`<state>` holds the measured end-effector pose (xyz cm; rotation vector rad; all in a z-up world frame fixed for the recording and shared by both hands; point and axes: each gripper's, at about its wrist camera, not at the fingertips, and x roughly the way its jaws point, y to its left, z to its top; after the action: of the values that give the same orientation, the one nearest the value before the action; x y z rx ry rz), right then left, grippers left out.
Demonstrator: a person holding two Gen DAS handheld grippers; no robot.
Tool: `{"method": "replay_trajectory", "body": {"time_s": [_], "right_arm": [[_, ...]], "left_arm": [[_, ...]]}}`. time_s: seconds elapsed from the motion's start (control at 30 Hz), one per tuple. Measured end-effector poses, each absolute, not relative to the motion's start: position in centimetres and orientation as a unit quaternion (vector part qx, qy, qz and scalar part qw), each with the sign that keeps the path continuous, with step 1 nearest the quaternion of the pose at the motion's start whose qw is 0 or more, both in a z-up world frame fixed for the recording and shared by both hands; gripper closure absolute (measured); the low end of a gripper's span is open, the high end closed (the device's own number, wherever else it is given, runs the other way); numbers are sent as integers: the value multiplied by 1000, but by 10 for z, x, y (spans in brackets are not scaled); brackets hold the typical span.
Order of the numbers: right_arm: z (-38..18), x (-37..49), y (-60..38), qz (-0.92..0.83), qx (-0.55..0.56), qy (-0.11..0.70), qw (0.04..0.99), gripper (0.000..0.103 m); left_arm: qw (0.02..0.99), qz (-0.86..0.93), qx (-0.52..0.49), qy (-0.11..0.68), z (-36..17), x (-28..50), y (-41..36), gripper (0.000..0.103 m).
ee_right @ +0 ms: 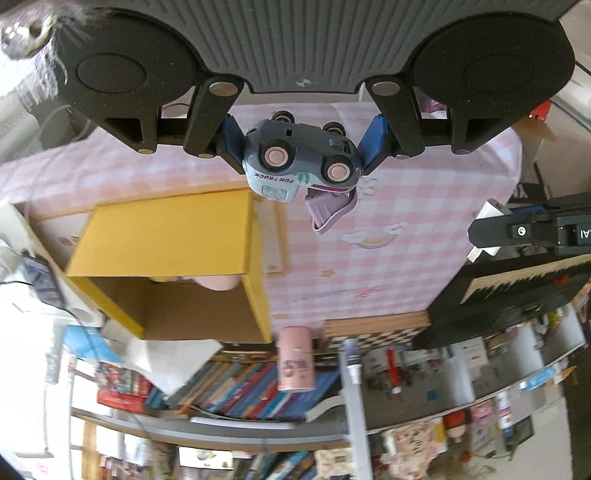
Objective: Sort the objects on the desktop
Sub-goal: 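Lift and carry the charger and toy car over the yellow box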
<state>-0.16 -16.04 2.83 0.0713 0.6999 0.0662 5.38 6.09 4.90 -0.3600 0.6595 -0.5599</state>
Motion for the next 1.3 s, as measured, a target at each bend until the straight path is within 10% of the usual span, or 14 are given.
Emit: {"method": "replay_trajectory", "body": {"time_s": [1.3], "right_arm": [[75,146,-382,44,18,276,960,43]], "left_arm": [[904,-289,-62,310,40,189,-195,78]]}}
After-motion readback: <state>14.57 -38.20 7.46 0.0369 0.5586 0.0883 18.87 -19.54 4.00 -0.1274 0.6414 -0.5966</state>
